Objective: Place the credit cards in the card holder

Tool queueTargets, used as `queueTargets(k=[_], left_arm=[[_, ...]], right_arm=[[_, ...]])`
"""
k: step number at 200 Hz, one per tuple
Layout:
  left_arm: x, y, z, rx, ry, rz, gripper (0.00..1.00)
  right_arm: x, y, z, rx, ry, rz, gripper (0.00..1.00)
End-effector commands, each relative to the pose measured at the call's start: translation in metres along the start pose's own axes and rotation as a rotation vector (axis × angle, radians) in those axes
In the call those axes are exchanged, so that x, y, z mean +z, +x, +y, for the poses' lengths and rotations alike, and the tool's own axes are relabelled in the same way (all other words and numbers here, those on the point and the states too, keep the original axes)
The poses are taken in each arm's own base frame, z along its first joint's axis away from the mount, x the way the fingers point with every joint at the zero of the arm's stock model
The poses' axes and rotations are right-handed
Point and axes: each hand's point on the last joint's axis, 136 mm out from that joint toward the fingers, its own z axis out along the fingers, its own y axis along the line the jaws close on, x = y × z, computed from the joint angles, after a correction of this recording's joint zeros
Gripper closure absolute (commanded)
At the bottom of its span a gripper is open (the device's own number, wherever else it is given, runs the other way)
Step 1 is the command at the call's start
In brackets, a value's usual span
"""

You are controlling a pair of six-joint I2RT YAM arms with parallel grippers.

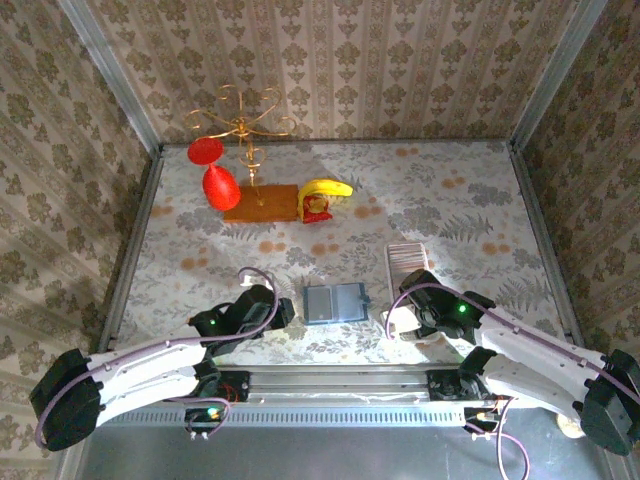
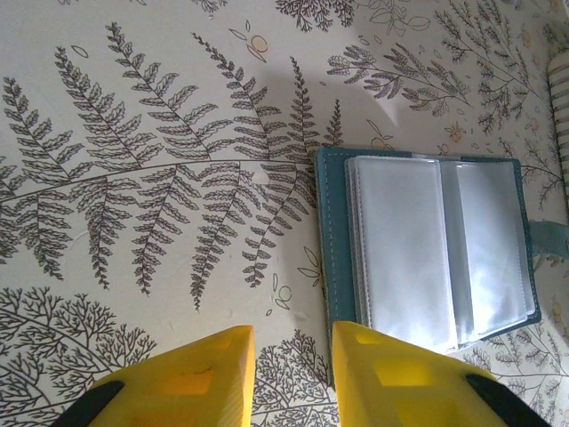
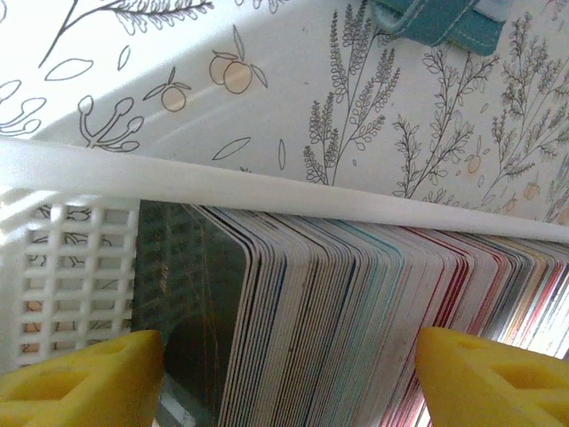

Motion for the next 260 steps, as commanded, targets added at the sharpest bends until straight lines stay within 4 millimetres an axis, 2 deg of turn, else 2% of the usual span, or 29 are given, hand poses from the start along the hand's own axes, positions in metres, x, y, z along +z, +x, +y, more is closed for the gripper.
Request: queueTargets(k=[1, 135, 217, 260], left_arm=[[0.001, 0.002, 0.000, 0.005, 0.009, 0.013, 0.72], [0.003, 0.005, -0.005, 0.001, 0.035, 0.028, 0.76], [0.005, 0.006, -0.010, 0.006, 0.041, 0.041, 0.80], [0.006, 0.007, -0.011, 0.007, 0.043, 0.044, 0.82]], right_arm=[[-0.004, 0.006, -0.011, -0.002, 0.036, 0.035, 0.35], [-0.015, 0.006, -0.009, -0.010, 0.042, 0.017, 0.70], [-0.019, 0.006, -0.012, 0.000, 0.072, 0.011, 0.79], [-0.023, 0.007, -0.015, 0.006, 0.083, 0.010, 0.79]])
